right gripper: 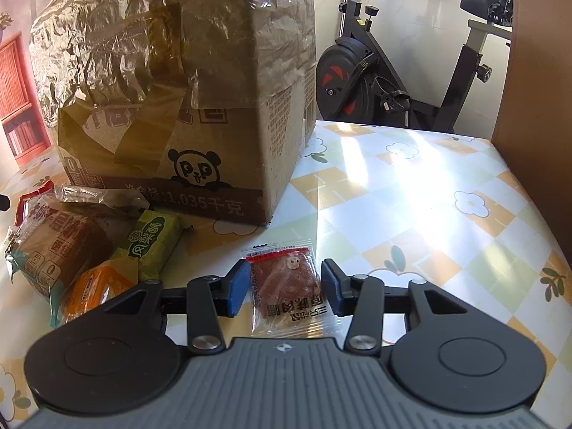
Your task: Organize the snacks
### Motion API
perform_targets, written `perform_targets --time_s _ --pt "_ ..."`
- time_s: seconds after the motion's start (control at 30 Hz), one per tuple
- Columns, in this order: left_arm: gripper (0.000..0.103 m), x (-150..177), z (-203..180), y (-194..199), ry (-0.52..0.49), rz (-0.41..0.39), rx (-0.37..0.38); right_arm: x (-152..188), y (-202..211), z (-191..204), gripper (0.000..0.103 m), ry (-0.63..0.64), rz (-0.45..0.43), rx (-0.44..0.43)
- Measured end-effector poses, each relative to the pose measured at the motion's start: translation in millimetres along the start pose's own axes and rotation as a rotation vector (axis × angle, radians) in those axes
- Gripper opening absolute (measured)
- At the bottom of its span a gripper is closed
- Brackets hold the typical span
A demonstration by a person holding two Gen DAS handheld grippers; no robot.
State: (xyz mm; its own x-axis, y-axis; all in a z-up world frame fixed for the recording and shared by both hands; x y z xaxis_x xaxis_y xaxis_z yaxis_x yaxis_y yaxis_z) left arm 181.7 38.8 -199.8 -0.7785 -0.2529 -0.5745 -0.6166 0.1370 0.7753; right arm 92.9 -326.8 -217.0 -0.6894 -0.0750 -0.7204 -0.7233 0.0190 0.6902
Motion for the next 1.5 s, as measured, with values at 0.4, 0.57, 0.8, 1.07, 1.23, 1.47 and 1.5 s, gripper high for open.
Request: perform_targets --time_s 0.4,0.57,0.8,1.07,1.23,1.47,1.5 --pt "0.035 16 -16 -11 -0.156 0.033 0.066 0 -2 1 0.047 0.006 0.000 0.001" --pt "0.035 32 -13 -3 -0.165 0.069 0.092 0 -2 1 0.047 0.010 0.000 0.004" --pt "0.036 41 -12 6 -0.155 0.085 0.119 0 -2 2 0.047 0.014 0.000 0.007" --pt "0.037 51 -38 19 -0.205 0.035 0.143 0 -2 2 0.047 0.014 -0.001 0.007" --pt "0.036 68 -49 6 -0.269 0.033 0.048 0 -2 2 0.047 0.014 -0.001 0.007" --pt "0.018 70 -51 8 -0.305 -0.014 0.020 0 -2 2 0.047 0.014 -0.001 0.008" --pt "0.018 69 -50 9 -0.300 -0.016 0.017 0 -2 2 0.047 0.014 -0.001 0.008"
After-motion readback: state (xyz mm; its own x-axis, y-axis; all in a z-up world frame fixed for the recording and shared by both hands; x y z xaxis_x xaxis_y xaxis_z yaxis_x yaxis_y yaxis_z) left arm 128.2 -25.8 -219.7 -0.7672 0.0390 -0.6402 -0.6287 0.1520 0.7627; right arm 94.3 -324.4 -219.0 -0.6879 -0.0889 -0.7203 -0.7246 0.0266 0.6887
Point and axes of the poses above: each gripper's, at about its wrist camera, not at the fingertips, and y roughly against the way its jaws point, z to its left, x to its underside, the point moved 4 cm from there along -y, roughly the way its jaws point, and after that the axes turned 11 degrees about y, right-handed, at the moved point
